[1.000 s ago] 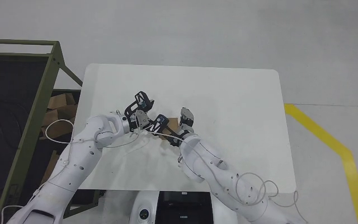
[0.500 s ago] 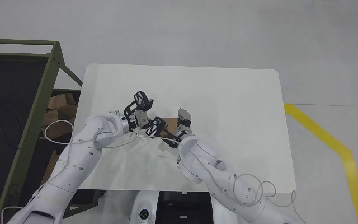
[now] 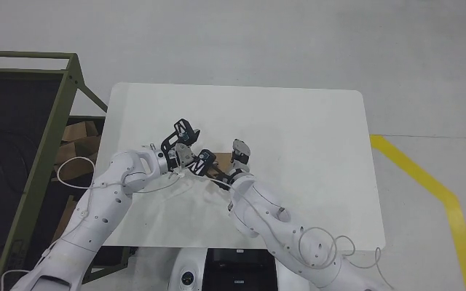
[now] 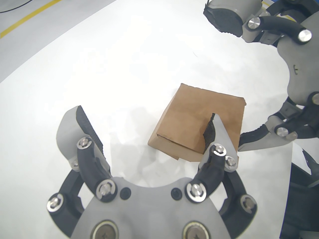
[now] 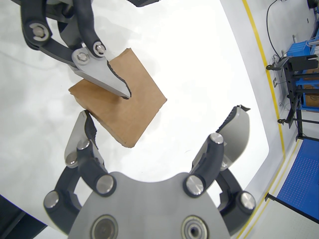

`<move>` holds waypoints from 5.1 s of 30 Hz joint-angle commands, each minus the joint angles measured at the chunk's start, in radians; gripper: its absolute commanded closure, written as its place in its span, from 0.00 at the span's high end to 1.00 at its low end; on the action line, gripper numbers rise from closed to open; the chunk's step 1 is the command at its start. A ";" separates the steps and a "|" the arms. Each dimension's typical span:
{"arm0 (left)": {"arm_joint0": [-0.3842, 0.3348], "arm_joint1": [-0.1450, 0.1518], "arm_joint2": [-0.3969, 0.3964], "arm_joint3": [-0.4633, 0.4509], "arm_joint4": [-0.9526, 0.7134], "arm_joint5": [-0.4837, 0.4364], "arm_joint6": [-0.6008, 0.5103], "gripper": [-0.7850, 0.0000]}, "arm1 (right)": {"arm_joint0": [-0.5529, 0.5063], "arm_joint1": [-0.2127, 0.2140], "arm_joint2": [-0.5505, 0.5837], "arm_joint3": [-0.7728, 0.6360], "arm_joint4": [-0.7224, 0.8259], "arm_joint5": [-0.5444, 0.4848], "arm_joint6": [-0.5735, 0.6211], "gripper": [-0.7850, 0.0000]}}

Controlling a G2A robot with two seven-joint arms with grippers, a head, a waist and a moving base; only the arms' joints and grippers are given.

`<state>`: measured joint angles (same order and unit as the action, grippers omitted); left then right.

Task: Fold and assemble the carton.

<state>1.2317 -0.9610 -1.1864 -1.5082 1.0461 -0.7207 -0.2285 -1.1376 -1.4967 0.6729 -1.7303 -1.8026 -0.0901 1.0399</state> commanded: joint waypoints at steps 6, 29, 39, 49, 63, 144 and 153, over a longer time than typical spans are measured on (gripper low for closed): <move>0.002 -0.001 -0.003 -0.001 -0.005 -0.007 -0.003 1.00 | -0.010 -0.010 0.004 0.004 -0.026 0.026 -0.018 1.00; -0.004 -0.006 -0.008 0.015 -0.016 0.009 -0.004 1.00 | -0.039 -0.029 0.016 -0.012 -0.072 -0.069 -0.051 0.89; -0.002 -0.007 -0.013 0.016 -0.017 0.012 -0.001 1.00 | -0.044 -0.039 0.016 -0.007 -0.099 -0.085 -0.037 0.68; 0.012 -0.010 -0.043 0.027 -0.065 0.081 0.014 1.00 | -0.057 -0.047 0.025 -0.019 -0.092 -0.116 -0.038 0.73; 0.027 -0.012 -0.060 0.019 -0.087 0.099 -0.005 1.00 | -0.030 -0.061 0.027 -0.021 -0.052 -0.237 0.007 0.71; 0.176 -0.004 -0.238 -0.049 -0.127 0.114 0.068 1.00 | 0.229 -0.121 0.000 0.139 0.210 -0.469 0.221 0.39; 0.203 -0.004 -0.246 -0.071 -0.116 0.125 0.069 1.00 | 0.249 -0.128 -0.017 0.159 0.221 -0.479 0.211 0.39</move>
<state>1.4335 -0.9650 -1.4316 -1.5784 0.9297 -0.5966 -0.1586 -0.8900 -1.6244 0.6569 -1.5715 -1.5823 -0.5702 1.2498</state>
